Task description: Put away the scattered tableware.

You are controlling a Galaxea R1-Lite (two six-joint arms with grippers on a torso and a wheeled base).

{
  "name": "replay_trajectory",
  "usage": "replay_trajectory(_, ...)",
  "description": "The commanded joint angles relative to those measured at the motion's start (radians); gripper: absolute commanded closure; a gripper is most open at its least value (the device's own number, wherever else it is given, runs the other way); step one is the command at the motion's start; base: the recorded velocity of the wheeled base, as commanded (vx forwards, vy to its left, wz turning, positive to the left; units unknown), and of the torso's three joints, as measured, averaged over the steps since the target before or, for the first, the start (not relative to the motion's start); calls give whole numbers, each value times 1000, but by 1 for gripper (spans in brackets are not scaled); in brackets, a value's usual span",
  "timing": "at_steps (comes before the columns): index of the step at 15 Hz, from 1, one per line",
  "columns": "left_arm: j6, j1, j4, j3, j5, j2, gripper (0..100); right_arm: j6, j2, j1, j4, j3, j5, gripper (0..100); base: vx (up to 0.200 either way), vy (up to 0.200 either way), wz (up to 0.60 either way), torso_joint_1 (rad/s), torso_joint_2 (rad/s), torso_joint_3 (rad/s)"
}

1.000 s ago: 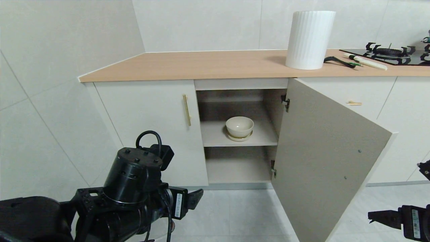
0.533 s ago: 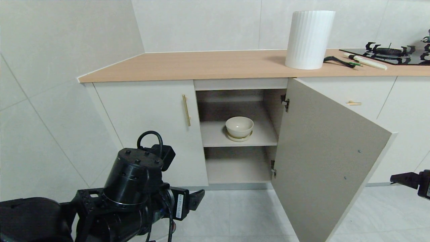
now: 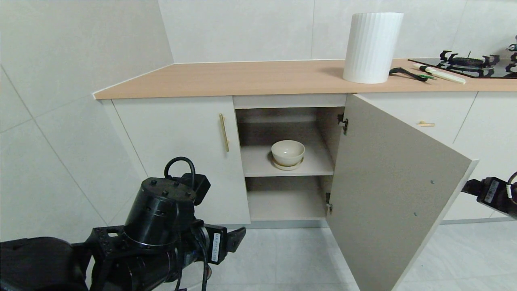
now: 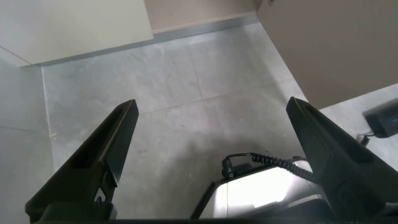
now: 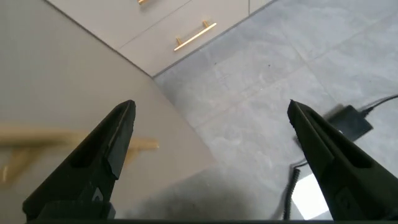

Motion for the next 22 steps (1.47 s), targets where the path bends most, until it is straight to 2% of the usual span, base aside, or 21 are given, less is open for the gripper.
replay_trajectory(1, -1, 1, 0, -1, -1, 0, 0, 15, 82, 9, -2, -36, 10, 0, 0, 0, 0, 0, 0, 0)
replay_trajectory(4, -1, 4, 1, -1, 1, 0, 0, 25, 95, 51, -2, -55, 39, 0, 0, 0, 0, 0, 0, 0)
replay_trajectory(6, -2, 7, 3, -1, 1, 3, 0, 25, 96, 111, -2, -61, 42, 0, 0, 0, 0, 0, 0, 0)
replay_trajectory(10, -1, 28, 11, -1, 1, -9, 0, 27, 148, 286, -5, -93, 43, 0, 0, 0, 0, 0, 0, 0)
replay_trajectory(12, -1, 31, 12, -2, 2, -17, 0, 29, 190, 335, -5, -125, 42, 0, 0, 0, 0, 0, 0, 0)
replay_trajectory(13, 10, 45, 29, -7, 2, -28, 0, 33, 234, 380, -5, -171, 42, 0, 0, 0, 0, 0, 0, 0)
replay_trajectory(14, 29, 57, 46, -25, 4, -34, 0, 35, 265, 401, -5, -203, 43, 0, 0, 0, 0, 0, 0, 0)
replay_trajectory(17, 32, 73, 77, -54, 5, -71, 0, 35, 378, 455, -5, -308, 43, 0, 0, 0, 0, 0, 0, 0)
replay_trajectory(22, 42, 96, 141, -100, 5, -120, 0, 30, 501, 483, -5, -456, 50, 0, 0, 0, 0, 0, 0, 0)
